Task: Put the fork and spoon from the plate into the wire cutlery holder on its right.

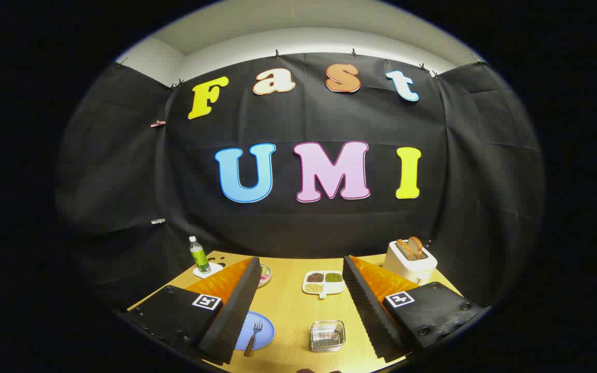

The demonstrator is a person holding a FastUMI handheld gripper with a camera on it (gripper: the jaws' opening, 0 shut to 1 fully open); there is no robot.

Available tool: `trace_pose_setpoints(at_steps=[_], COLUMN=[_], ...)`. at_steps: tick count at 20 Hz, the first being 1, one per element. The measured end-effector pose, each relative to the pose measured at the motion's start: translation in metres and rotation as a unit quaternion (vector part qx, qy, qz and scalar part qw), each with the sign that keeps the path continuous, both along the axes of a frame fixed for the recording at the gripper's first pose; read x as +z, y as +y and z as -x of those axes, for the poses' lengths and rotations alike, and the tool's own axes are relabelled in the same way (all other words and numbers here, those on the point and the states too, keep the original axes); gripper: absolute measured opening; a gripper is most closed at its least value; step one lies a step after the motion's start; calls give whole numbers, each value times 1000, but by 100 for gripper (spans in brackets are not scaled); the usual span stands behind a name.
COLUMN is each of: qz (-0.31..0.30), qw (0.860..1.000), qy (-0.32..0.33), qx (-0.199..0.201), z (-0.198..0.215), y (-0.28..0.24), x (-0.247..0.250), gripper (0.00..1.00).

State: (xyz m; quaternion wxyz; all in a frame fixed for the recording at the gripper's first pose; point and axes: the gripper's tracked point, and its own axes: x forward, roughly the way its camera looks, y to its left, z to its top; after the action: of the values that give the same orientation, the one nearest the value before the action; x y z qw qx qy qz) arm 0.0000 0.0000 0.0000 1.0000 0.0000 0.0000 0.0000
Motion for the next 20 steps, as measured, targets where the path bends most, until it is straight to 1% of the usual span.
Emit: trace_pose_setpoints(at_steps=[5, 11, 20], qz=[-13, -9, -15], qw=[999, 998, 998], qy=[20, 30, 33], qx=[27, 56, 51], z=[-6, -9, -10], y=[5, 20, 22], x=[-13, -20, -23], gripper=[99, 99, 99])
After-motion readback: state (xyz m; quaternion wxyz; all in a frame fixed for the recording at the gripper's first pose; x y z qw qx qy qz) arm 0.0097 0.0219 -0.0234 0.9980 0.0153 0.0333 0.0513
